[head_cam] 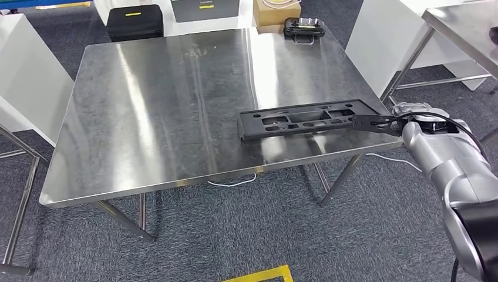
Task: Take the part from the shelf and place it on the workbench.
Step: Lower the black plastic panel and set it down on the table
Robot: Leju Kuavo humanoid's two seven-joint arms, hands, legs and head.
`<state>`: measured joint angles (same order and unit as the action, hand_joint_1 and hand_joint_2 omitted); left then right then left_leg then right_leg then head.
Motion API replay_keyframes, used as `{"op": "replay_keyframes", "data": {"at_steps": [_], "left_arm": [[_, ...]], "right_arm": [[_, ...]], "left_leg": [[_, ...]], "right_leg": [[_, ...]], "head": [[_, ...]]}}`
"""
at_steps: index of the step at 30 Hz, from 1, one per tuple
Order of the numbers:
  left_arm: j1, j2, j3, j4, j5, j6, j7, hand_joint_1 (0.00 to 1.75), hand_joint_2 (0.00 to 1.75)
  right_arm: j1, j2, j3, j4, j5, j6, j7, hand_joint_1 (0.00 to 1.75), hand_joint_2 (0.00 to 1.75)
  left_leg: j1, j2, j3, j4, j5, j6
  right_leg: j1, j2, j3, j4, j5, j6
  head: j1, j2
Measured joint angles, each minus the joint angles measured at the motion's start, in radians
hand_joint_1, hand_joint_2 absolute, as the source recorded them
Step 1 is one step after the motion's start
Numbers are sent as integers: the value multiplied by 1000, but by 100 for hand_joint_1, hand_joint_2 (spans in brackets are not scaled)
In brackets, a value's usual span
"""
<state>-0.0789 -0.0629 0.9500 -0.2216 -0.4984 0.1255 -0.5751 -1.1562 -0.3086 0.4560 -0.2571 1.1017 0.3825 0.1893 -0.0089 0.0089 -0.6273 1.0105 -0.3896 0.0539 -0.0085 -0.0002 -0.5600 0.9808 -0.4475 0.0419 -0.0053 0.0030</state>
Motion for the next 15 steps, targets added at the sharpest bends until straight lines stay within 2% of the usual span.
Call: {"op": "replay_keyframes", "data": {"at_steps": [2,3,4,7,8,9,10,13,14,15], "left_arm": [[1,0,1,0,0,0,0,0,0],[1,0,2,0,-1,0,0,0,0],[1,-1,3,0,-2,0,0,0,0],[2,-3,10,0,-3,0,1,0,0],[2,-3,12,0,-4,0,1,0,0],[3,-4,13,0,-4,0,2,0,0],[3,-5,13,0,-5,0,3,0,0],[3,-6,14,0,-10,0,4,0,0],[3,-6,14,0,-12,0,4,0,0],[3,-6,14,0,-14,0,4,0,0]], "right_arm": [[2,0,2,0,12,-17,22,0,0],[2,0,4,0,16,-31,35,0,0],[4,0,6,0,19,-48,49,0,0],[23,-1,8,0,20,-112,89,0,0],[36,-2,8,0,20,-134,101,0,0],[51,-4,8,0,20,-155,112,0,0],[68,-6,8,0,19,-175,123,0,0],[112,-18,7,0,14,-233,160,0,0],[124,-22,5,0,13,-250,170,0,0],[138,-25,1,0,11,-263,178,0,0]], "left_leg": [[2,-1,-4,1,4,-11],[4,-2,-9,11,-6,-18],[7,-4,-20,38,-29,-25],[17,-8,-89,223,-140,-45],[20,-8,-107,276,-162,-48],[21,-8,-106,291,-163,-50],[22,-8,-86,268,-149,-48],[18,-12,37,70,-78,-28],[16,-13,60,28,-69,-21],[13,-14,69,9,-68,-15]], "right_leg": [[-5,1,-2,-3,10,-15],[-9,0,-3,-5,15,-22],[-14,0,-4,-7,20,-30],[-14,0,-13,-8,30,-44],[-13,0,-17,-7,33,-45],[-13,0,-20,-7,36,-45],[-12,0,-22,-7,38,-43],[-9,1,-26,-6,45,-34],[-7,0,-28,-6,47,-30],[-6,0,-30,-6,50,-25]], "head": [[0,0],[-1,0],[-1,0],[-2,0],[-2,0],[-2,0],[-2,0],[-2,0],[-1,0],[-1,0]]}}
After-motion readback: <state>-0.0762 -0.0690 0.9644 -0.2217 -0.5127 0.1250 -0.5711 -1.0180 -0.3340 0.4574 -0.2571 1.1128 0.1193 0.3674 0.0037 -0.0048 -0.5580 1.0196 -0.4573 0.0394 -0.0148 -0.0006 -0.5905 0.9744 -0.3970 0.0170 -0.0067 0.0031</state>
